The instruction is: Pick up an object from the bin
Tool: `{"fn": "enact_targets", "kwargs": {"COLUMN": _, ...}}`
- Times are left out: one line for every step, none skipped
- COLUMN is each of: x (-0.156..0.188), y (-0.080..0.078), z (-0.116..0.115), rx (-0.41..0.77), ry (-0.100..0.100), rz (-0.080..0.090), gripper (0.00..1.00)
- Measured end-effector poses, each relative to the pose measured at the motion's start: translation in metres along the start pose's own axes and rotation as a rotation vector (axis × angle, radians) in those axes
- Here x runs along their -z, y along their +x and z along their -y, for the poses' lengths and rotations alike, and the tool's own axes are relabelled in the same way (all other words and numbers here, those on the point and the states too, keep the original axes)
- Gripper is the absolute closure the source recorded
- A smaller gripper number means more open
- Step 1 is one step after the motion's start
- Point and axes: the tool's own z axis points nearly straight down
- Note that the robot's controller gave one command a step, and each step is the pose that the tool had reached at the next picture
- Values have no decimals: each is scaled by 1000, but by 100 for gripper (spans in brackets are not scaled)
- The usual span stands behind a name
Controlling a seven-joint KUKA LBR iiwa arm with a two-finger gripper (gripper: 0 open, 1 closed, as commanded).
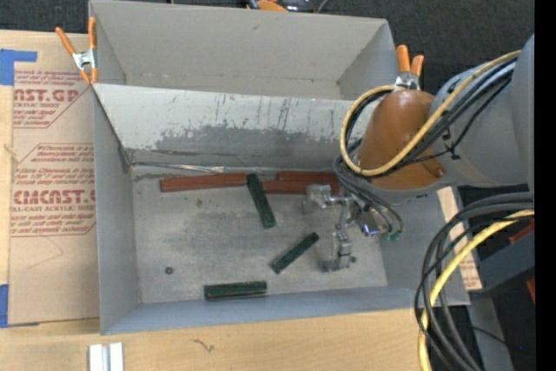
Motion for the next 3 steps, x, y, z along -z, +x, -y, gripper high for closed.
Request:
{"fn": "enact_targets", "kwargs": {"x": 2, "y": -1, "z": 2, "rx": -3, "ry": 3, "rz": 4, "gripper": 100}}
{"fn": "enact_targets", "kwargs": {"x": 2, "y": -1, "z": 2, "rx": -3, "ry": 3, "rz": 4, "gripper": 0}}
{"fn": "enact_targets", "kwargs": {"x": 3, "y": 31, "z": -47, "rx": 228, "ry": 4, "rz": 9, "gripper": 0}}
